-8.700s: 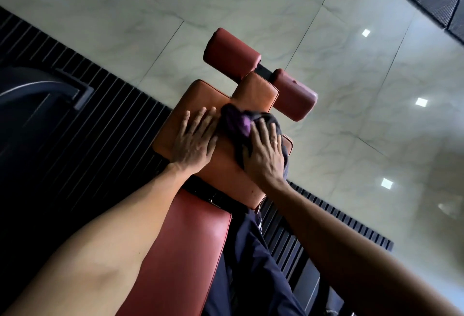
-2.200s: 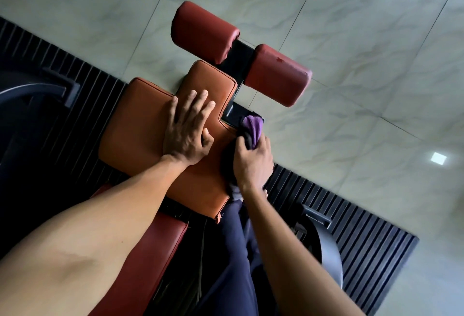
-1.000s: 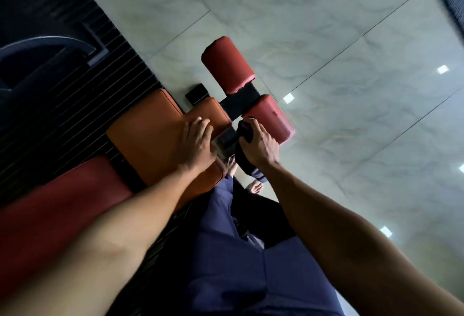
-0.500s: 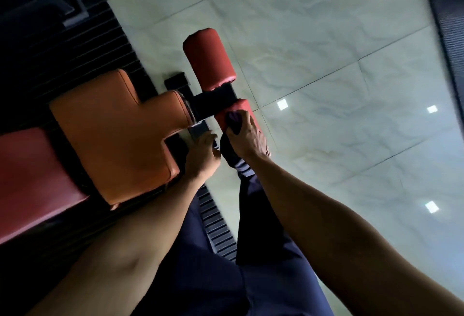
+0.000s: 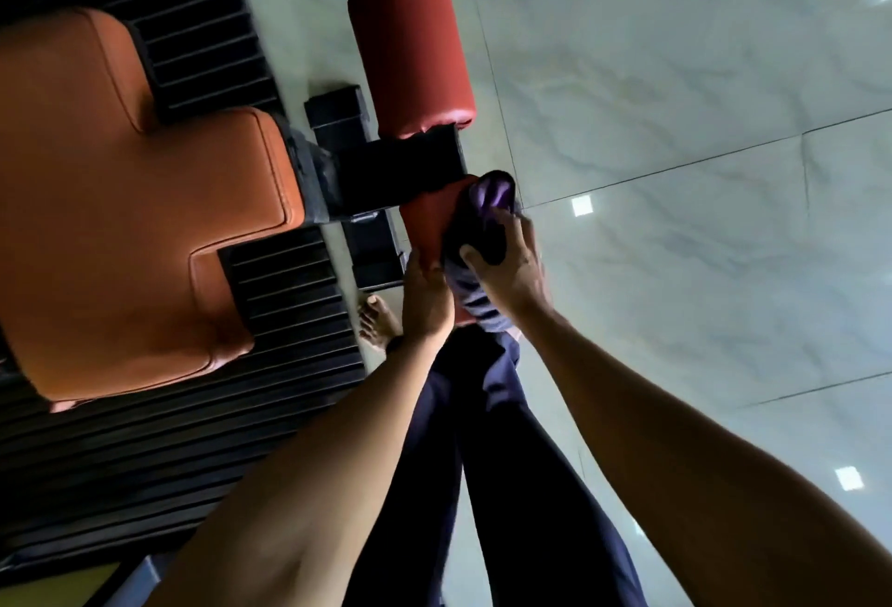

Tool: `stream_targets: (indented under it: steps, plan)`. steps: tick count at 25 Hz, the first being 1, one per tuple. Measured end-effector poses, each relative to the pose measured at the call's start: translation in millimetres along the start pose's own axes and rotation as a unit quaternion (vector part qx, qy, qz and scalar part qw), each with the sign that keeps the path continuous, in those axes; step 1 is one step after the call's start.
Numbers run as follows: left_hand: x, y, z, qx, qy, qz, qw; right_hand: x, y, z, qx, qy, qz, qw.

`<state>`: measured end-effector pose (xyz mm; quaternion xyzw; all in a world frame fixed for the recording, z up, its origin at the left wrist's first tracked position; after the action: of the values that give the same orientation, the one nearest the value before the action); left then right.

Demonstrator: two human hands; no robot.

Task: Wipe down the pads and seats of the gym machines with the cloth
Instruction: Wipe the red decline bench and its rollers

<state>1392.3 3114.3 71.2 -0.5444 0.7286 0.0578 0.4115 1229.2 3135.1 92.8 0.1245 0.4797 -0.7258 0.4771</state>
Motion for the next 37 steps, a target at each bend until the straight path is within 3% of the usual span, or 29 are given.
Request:
stream_targets:
  steps: [3, 7, 11, 13, 16, 20, 22, 24, 27, 29, 32, 34, 37]
  plan:
    - [20, 8, 16, -0.068, -0.049, -0.043, 0.996, -10, 20, -38, -0.032, -0.007, 0.042, 0.999]
    - [37, 23, 35, -0.17, -0.141, -0.098, 0.97, -27, 25, -66, -0.048, 0.07, -0.03, 0.996]
    - [40, 32, 38, -0.206, -0.142, -0.15, 0.956, 20, 30, 3, -0.101, -0.026, -0.063, 0.993]
    - [41, 31, 35, -0.16, -0.14, -0.164, 0.963, 60, 25, 21, -0.059, -0.016, -0.043, 0.997]
    - [35, 24, 31, -0.058, -0.154, -0.201, 0.965, 98, 21, -18, 0.068, 0.12, -0.002, 0.99]
    - [37, 24, 30, -0.02, -0.149, -0.25, 0.957, 34, 27, -89, 0.091, 0.235, -0.002, 0.968]
    - [42, 20, 40, -0.03, -0.174, -0.235, 0.956, -11, 27, -94, 0.1, 0.207, -0.035, 0.973]
    - [50, 21, 58, -0.075, -0.201, -0.17, 0.962, -26, 33, -68, 0.057, 0.119, -0.05, 0.99]
    - [57, 23, 71, -0.102, -0.2, -0.143, 0.964, 24, 31, -20, 0.009, 0.03, -0.078, 0.996]
    - [57, 24, 71, -0.122, -0.205, -0.146, 0.96, 67, 24, -14, 0.063, 0.078, -0.072, 0.992]
    - [56, 20, 64, -0.166, -0.191, -0.148, 0.956, 82, 29, -42, 0.133, 0.224, -0.028, 0.965]
    - [52, 19, 56, -0.148, -0.175, -0.167, 0.959, 52, 32, -56, 0.117, 0.238, -0.016, 0.964]
    - [39, 25, 27, -0.02, -0.142, -0.209, 0.967, 7, 30, -70, 0.102, 0.208, -0.015, 0.973]
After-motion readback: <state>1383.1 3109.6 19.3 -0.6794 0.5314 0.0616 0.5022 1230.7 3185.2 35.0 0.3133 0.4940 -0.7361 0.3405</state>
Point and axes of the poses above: each hand's wrist, its own x-axis towards the middle knuckle, its own y-axis out of the palm, z = x × y, the point moved 8 cm from there along x, towards the middle knuckle, and after that the axes turned 11 degrees about y, right-handed, at the moved point
